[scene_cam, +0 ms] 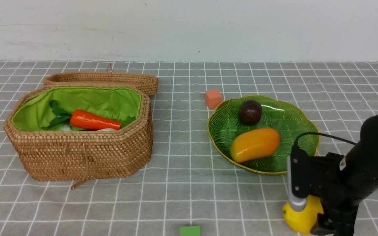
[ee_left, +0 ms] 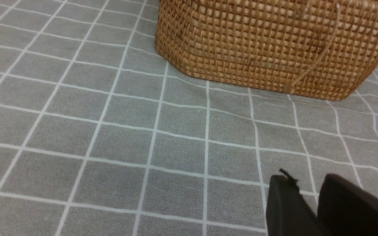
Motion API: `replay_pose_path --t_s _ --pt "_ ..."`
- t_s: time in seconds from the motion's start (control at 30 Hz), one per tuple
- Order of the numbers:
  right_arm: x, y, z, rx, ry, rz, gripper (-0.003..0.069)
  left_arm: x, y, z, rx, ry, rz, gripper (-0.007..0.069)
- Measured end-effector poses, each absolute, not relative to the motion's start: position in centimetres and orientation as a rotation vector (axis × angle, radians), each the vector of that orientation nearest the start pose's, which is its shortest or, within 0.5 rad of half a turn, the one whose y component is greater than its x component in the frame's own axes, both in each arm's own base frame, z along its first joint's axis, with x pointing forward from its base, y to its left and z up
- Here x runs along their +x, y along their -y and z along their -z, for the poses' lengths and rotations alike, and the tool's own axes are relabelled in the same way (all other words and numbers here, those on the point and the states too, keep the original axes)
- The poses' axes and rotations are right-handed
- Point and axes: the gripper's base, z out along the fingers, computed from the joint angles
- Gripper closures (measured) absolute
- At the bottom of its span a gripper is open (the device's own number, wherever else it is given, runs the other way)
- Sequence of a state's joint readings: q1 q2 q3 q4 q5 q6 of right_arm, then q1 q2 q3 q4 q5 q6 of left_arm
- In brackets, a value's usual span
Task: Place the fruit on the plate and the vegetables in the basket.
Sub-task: Use the right arm to grab a lemon and put it into the right plate
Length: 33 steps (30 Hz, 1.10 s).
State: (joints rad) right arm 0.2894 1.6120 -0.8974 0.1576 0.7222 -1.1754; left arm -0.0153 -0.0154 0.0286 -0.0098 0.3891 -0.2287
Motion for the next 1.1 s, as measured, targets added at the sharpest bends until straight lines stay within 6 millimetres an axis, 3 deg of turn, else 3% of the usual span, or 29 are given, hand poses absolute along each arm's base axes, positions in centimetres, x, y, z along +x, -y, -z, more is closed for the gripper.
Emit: replay_pose_path --t_s 0.13,0.27,0.4,0.43,0.47,0.5,0.53,0.57,0.6,0.63,0.73,0.93,1.1 --pt "27.1 -9.4 -19.0 -1.813 -2.293 -0.096 0.0088 5.2 0.1 -16.9 -0.207 -1.878 0.177 0.0464" --pt "28.0 -10.2 -21.2 -1.758 -2.341 -0.208 0.0088 5.2 0.1 -16.9 -0.207 -1.878 0.177 0.0459" --pt "30.7 -9.9 -25.0 -1.558 -2.312 -0.194 0.0088 5.2 0.1 -16.9 -0.207 -1.878 0.177 0.0453" --pt "30.9 -9.8 -25.2 -1.533 -2.313 -0.190 0.0088 5.2 0.1 -16.9 -0.207 -1.878 0.177 0.0452" --pt "32.3 -9.0 -26.4 -1.372 -2.304 -0.147 0.0088 5.2 0.1 -16.9 -0.207 -1.878 0.177 0.0449" --pt "32.4 -8.9 -26.4 -1.352 -2.305 -0.140 0.0088 5.2 0.1 -16.9 -0.207 -1.878 0.177 0.0449" --pt "33.9 -8.0 -27.0 -1.158 -2.281 -0.089 0.0088 5.2 0.1 -16.9 -0.207 -1.878 0.177 0.0448" --pt "34.1 -7.8 -27.0 -1.121 -2.289 -0.087 0.0088 5.2 0.1 -16.9 -0.207 -1.878 0.177 0.0448" --pt "35.6 -6.7 -27.0 -0.913 -2.287 -0.055 0.0088 5.2 0.1 -16.9 -0.207 -1.878 0.177 0.0449" --pt "35.7 -6.7 -26.9 -0.897 -2.286 -0.055 0.0088 5.2 0.1 -16.9 -0.207 -1.878 0.177 0.0449" --pt "37.6 -5.7 -25.0 -0.653 -2.335 -0.071 0.0088 5.2 0.1 -16.9 -0.207 -1.878 0.177 0.0449" --pt "39.1 -5.6 -21.7 -0.476 -2.417 -0.118 0.0089 5.2 0.1 -16.9 -0.207 -1.878 0.177 0.0445" --pt "39.1 -5.6 -21.5 -0.396 -2.435 -0.145 -0.0008 5.2 0.1 -16.9 -0.207 -1.878 0.177 0.0442"
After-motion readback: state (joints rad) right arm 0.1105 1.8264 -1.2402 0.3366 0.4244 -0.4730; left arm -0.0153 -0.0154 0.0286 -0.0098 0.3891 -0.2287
